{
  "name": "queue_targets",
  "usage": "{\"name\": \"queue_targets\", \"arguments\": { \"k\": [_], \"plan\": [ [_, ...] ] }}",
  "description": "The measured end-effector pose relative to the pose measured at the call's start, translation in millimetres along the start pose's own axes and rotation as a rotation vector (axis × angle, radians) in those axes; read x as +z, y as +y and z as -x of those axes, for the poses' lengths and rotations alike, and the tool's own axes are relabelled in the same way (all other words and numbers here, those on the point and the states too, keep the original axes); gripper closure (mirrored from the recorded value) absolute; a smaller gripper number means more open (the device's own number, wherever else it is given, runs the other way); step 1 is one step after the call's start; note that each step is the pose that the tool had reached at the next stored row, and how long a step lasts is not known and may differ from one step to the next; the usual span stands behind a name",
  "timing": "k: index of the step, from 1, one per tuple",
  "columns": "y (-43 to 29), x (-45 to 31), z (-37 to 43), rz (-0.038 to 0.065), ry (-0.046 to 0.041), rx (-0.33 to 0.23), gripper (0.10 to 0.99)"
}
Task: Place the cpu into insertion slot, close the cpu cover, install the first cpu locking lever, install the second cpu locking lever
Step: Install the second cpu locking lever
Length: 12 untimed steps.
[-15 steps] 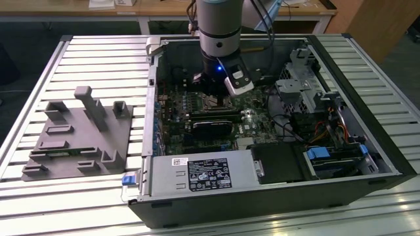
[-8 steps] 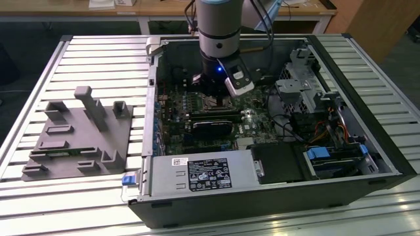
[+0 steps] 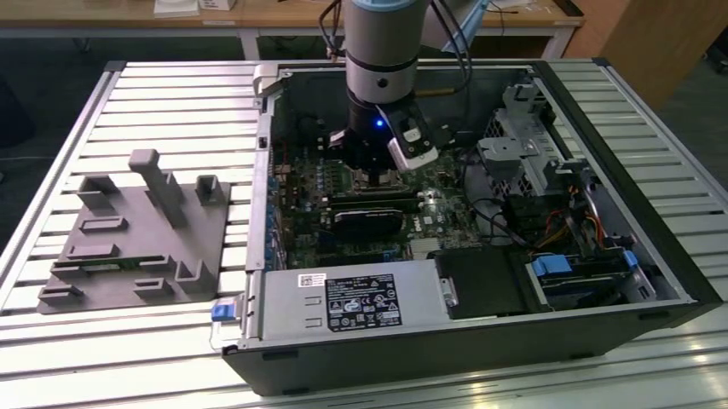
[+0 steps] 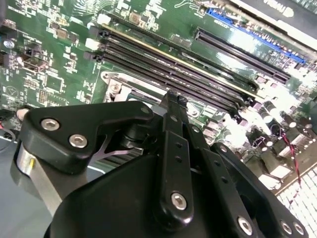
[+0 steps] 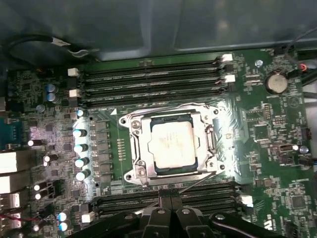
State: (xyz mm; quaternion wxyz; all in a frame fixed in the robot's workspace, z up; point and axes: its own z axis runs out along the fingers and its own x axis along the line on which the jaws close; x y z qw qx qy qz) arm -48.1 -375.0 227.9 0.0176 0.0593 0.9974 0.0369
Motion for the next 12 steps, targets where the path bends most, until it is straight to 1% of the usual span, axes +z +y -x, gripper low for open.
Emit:
{"name": "queue_targets", "arguments": {
  "k": [4, 5, 7, 9, 11, 12],
  "plan": [
    [-0.1, 0.2, -0.1, 0.000, -0.0001, 0.000, 0.980],
    [-1.2, 1.2, -2.6, 0.002, 0.0000, -0.001, 0.980],
    [-3.0, 2.5, -4.1, 0.006, 0.0007, -0.003, 0.980],
    [-5.4, 3.9, -5.3, 0.015, 0.0019, -0.005, 0.980],
    [-7.6, 4.9, -5.9, 0.027, 0.0034, -0.007, 0.980],
    [-8.8, 5.3, -6.2, 0.034, 0.0043, -0.008, 0.980]
  ]
}}
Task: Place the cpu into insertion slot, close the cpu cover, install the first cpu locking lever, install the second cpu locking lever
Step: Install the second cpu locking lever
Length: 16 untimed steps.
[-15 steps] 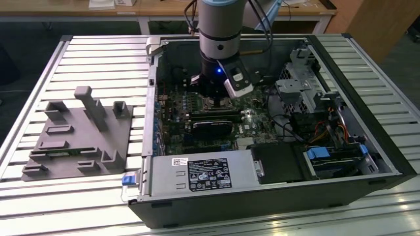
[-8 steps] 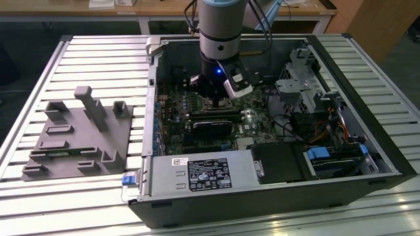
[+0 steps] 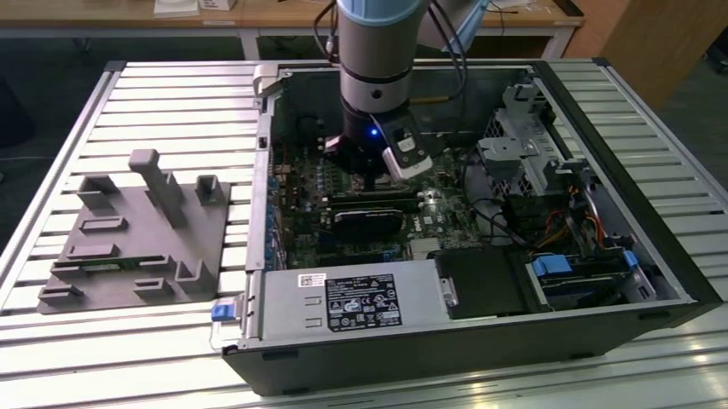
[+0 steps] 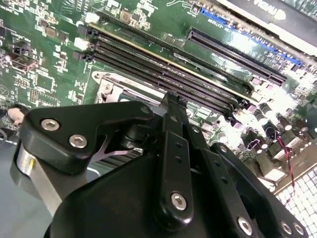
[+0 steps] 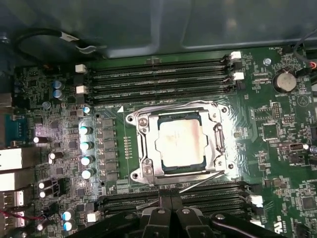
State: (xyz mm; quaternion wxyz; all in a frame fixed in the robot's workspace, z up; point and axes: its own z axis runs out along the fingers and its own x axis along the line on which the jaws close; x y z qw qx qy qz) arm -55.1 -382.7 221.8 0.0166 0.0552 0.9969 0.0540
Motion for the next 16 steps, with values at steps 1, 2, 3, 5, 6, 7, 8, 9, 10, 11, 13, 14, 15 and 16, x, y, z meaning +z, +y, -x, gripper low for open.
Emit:
{"name": "queue_targets", "arguments": {
  "k": [1, 2, 3, 5, 6, 7, 8, 9, 10, 11, 13, 14, 15, 16],
  "plan": [
    [-1.0, 0.4, -0.3, 0.009, 0.0011, -0.001, 0.980],
    [-1.8, 0.8, -0.7, 0.018, 0.0022, -0.001, 0.980],
    [-2.6, 1.2, -1.1, 0.028, 0.0035, -0.002, 0.980],
    [-4.3, 2.1, -2.0, 0.047, 0.0056, -0.003, 0.980],
    [-5.4, 2.5, -2.4, 0.055, 0.0066, -0.003, 0.980],
    [-6.8, 2.9, -2.8, 0.061, 0.0073, -0.004, 0.980],
    [-8.5, 3.1, -3.2, 0.066, 0.0080, -0.004, 0.980],
    [-10.4, 3.5, -3.7, 0.071, 0.0085, -0.004, 0.980],
    [-12.0, 3.9, -4.3, 0.075, 0.0090, -0.005, 0.980],
    [-13.6, 4.4, -5.0, 0.081, 0.0096, -0.005, 0.980],
    [-16.1, 5.6, -6.6, 0.093, 0.0111, -0.005, 0.980],
    [-17.3, 6.2, -7.3, 0.100, 0.0119, -0.005, 0.980],
    [-18.3, 6.7, -8.1, 0.108, 0.0129, -0.006, 0.980],
    [-19.3, 7.4, -8.9, 0.116, 0.0139, -0.006, 0.980]
  ]
}}
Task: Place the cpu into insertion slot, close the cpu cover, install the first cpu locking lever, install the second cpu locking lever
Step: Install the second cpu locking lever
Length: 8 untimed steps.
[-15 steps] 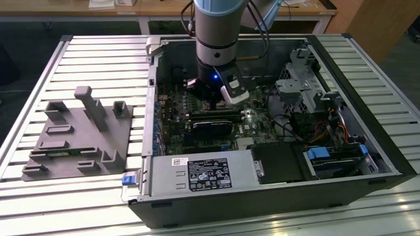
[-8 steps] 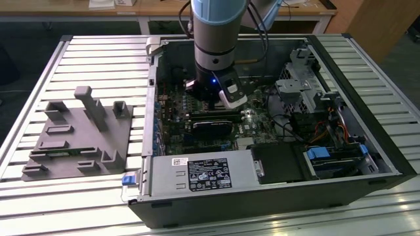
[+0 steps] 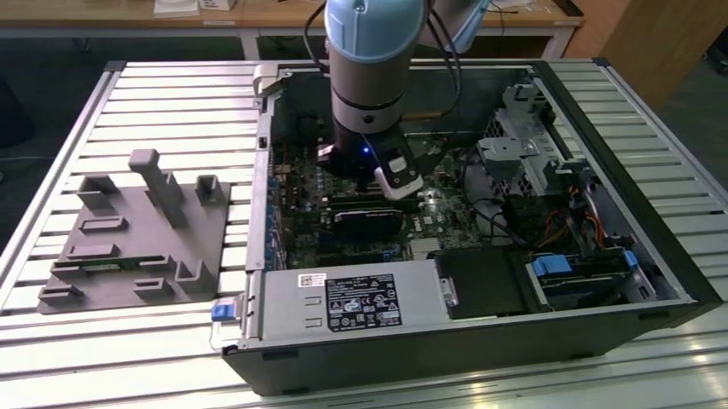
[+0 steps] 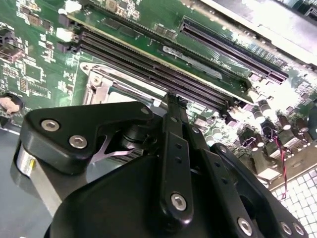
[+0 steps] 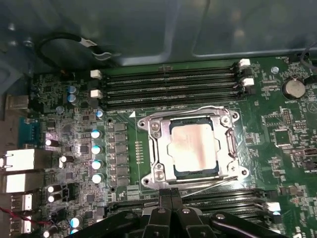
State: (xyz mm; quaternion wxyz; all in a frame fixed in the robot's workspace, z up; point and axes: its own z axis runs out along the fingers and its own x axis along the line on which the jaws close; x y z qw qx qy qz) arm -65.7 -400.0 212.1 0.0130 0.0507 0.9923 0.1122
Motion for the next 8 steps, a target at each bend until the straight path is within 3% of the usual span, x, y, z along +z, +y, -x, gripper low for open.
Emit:
{"name": "queue_targets", "arguments": {
  "k": [8],
  "plan": [
    [-9.3, 3.9, -5.4, 0.058, 0.0068, -0.003, 0.980]
  ]
}}
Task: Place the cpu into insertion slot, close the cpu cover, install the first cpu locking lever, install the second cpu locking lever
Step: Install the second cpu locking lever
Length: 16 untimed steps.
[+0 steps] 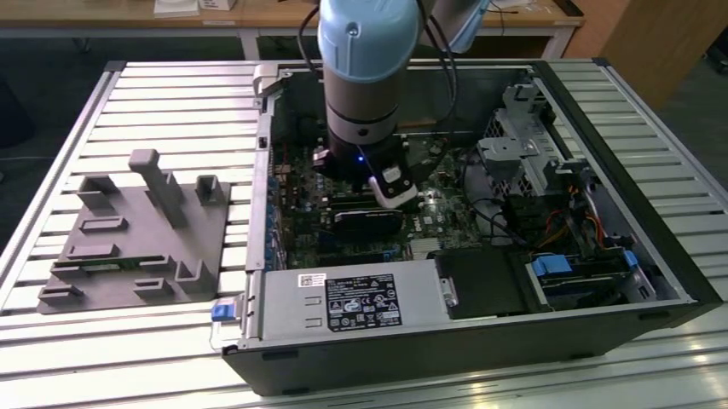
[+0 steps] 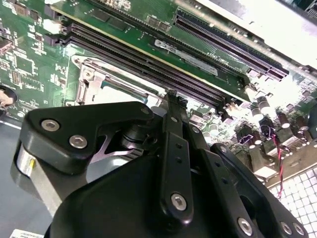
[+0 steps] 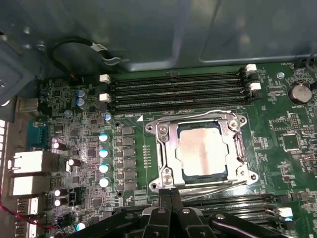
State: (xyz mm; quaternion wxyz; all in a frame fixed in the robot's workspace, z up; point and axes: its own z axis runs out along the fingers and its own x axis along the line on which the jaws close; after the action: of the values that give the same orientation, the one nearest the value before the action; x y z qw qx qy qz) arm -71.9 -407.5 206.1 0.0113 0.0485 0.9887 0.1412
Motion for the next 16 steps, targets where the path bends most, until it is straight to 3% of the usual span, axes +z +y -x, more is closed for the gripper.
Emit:
{"name": "queue_targets", "arguments": {
  "k": [5, 16],
  "plan": [
    [-3.3, 4.6, -0.4, 0.021, 0.0021, 0.000, 0.980],
    [-5.9, 10.6, -2.9, 0.047, 0.0047, 0.001, 0.980]
  ]
}}
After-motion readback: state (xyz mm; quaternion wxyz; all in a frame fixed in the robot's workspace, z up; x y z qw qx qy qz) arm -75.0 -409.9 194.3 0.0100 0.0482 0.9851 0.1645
